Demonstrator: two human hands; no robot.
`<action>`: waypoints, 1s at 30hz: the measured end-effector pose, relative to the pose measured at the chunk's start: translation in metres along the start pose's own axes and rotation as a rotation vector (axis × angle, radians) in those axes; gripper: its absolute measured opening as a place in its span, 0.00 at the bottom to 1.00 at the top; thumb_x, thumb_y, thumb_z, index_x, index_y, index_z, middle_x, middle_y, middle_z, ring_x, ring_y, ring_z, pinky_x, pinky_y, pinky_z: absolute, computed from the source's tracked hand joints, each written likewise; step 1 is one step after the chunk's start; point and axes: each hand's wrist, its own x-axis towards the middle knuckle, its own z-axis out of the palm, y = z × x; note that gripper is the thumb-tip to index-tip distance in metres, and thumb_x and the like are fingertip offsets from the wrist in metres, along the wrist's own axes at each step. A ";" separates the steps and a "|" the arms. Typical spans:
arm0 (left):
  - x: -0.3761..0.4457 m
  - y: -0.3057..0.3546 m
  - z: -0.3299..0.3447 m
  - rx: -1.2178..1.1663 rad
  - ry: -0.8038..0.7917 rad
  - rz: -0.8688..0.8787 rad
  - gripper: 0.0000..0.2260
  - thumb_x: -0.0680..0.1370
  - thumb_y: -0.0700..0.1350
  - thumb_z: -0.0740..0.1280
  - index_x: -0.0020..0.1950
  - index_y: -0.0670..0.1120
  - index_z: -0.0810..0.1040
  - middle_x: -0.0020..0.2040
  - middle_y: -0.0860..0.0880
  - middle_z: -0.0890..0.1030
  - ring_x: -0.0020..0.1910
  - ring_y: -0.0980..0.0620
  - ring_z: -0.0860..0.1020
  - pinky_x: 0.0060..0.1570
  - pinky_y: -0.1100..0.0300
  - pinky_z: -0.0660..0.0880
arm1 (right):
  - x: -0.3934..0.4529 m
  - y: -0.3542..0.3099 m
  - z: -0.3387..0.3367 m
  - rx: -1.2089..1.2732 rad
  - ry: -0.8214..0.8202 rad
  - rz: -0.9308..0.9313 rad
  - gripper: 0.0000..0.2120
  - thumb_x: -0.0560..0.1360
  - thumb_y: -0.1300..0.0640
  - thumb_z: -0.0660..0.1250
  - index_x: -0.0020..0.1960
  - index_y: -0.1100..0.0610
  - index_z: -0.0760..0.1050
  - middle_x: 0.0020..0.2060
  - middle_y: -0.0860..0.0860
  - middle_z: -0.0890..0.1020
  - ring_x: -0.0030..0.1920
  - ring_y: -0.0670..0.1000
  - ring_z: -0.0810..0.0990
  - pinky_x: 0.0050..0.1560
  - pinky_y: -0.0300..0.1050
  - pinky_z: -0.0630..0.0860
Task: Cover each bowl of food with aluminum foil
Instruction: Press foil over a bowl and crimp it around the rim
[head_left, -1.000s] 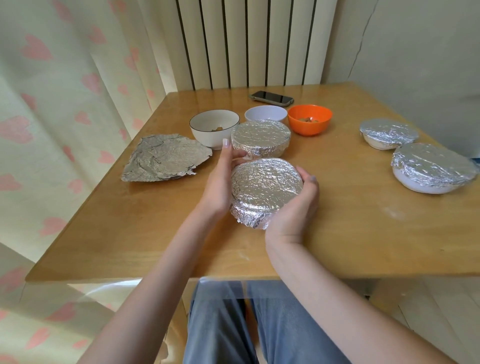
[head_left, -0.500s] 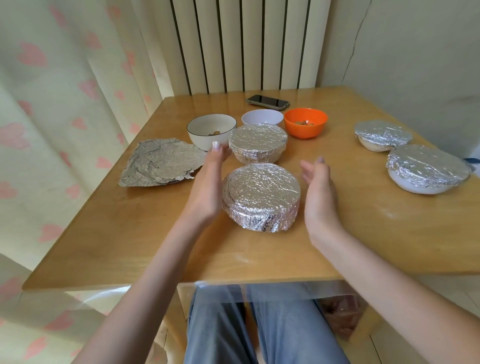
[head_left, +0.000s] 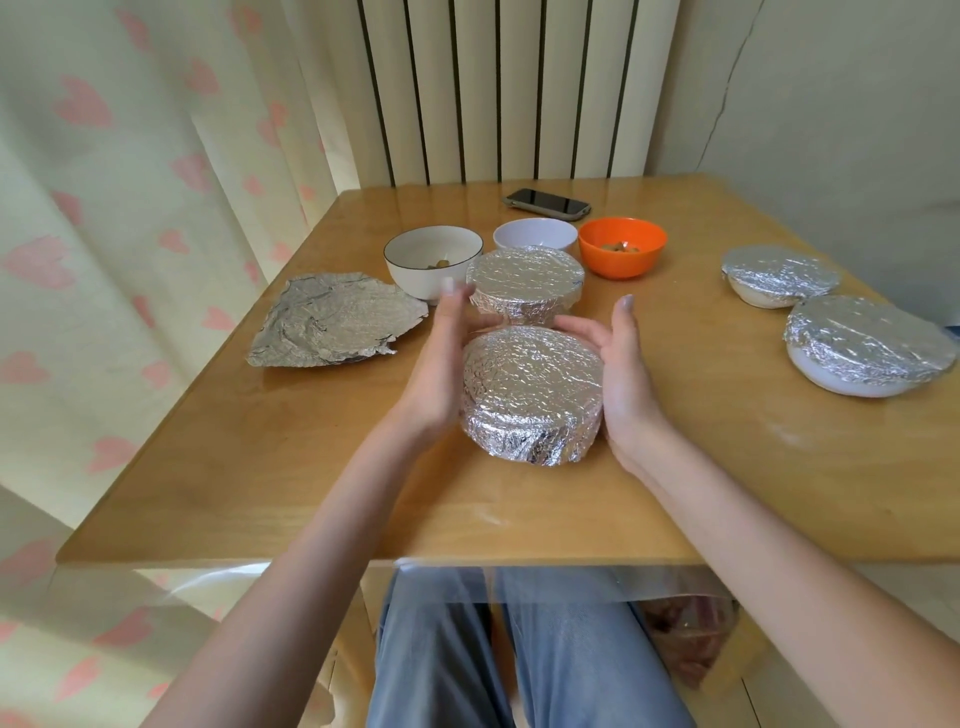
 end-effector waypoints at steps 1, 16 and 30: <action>0.000 0.000 -0.003 -0.062 0.037 0.009 0.27 0.82 0.64 0.45 0.67 0.47 0.68 0.60 0.46 0.79 0.57 0.53 0.79 0.54 0.62 0.77 | -0.004 0.002 0.000 0.046 0.084 -0.004 0.31 0.81 0.39 0.42 0.61 0.58 0.74 0.56 0.54 0.81 0.50 0.46 0.80 0.45 0.39 0.75; -0.017 -0.018 0.020 -0.155 0.373 -0.200 0.41 0.63 0.78 0.49 0.60 0.51 0.76 0.60 0.47 0.81 0.61 0.45 0.78 0.66 0.43 0.71 | 0.006 -0.001 0.009 0.029 0.027 0.095 0.24 0.79 0.41 0.52 0.51 0.57 0.80 0.47 0.56 0.85 0.49 0.56 0.83 0.49 0.48 0.78; 0.002 -0.006 0.005 -0.079 -0.007 -0.030 0.27 0.84 0.58 0.44 0.73 0.43 0.67 0.64 0.47 0.77 0.59 0.53 0.78 0.50 0.66 0.78 | -0.023 0.019 0.029 0.068 0.391 -0.122 0.12 0.78 0.48 0.54 0.47 0.47 0.75 0.45 0.43 0.80 0.46 0.38 0.78 0.49 0.37 0.74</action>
